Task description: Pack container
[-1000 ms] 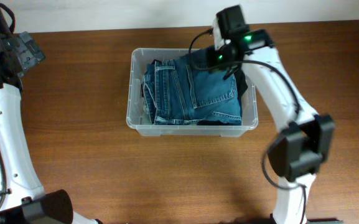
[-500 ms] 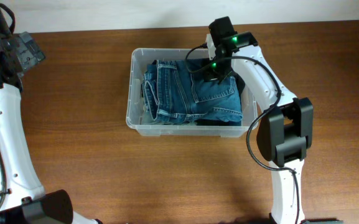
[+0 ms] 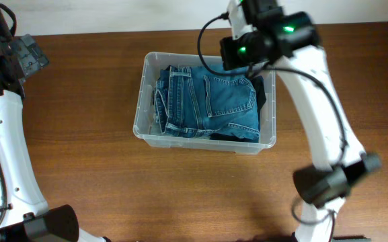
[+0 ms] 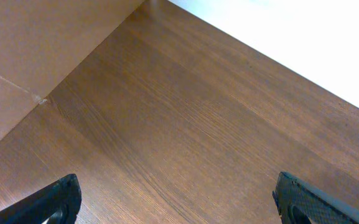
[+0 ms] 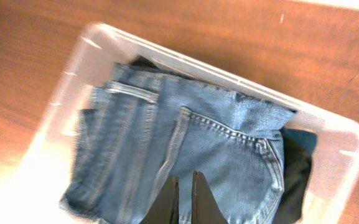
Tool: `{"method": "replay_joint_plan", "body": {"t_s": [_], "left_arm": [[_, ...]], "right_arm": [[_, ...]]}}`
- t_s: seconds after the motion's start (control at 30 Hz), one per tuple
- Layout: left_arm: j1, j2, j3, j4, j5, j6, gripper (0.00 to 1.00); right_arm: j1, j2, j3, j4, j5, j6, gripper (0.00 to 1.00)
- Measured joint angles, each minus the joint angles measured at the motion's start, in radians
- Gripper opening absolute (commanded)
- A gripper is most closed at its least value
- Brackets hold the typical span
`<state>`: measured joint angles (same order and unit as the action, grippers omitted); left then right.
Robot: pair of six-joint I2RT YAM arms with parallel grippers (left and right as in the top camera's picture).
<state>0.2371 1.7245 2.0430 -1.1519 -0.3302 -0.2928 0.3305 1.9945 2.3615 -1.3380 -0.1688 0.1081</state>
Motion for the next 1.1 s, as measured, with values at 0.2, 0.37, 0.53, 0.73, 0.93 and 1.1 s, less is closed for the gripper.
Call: {"method": "replay_joint_plan", "body": {"t_s": [0.2, 0.37, 0.53, 0.73, 0.93, 1.1], "left_arm": [[0.0, 0.0, 0.0, 0.0, 0.0, 0.0, 1.0], [0.0, 0.0, 0.0, 0.0, 0.0, 0.0, 0.99], [0.0, 0.0, 0.0, 0.0, 0.0, 0.0, 0.99], [0.0, 0.0, 0.0, 0.0, 0.0, 0.0, 0.99], [0.0, 0.0, 0.0, 0.0, 0.0, 0.0, 0.99], [0.0, 0.0, 0.0, 0.0, 0.0, 0.0, 0.99]], "right_arm": [[0.032, -0.03, -0.018, -0.078, -0.006, 0.001, 0.04], [0.092, 0.025, -0.23, -0.008, -0.007, 0.0, 0.05], [0.172, 0.043, -0.562, 0.249, -0.006, 0.004, 0.22], [0.185, -0.012, -0.802, 0.528, -0.018, 0.036, 0.24], [0.164, -0.05, -0.883, 0.614, -0.048, 0.076, 0.23], [0.158, -0.05, -0.881, 0.61, -0.063, 0.081, 0.23]]}}
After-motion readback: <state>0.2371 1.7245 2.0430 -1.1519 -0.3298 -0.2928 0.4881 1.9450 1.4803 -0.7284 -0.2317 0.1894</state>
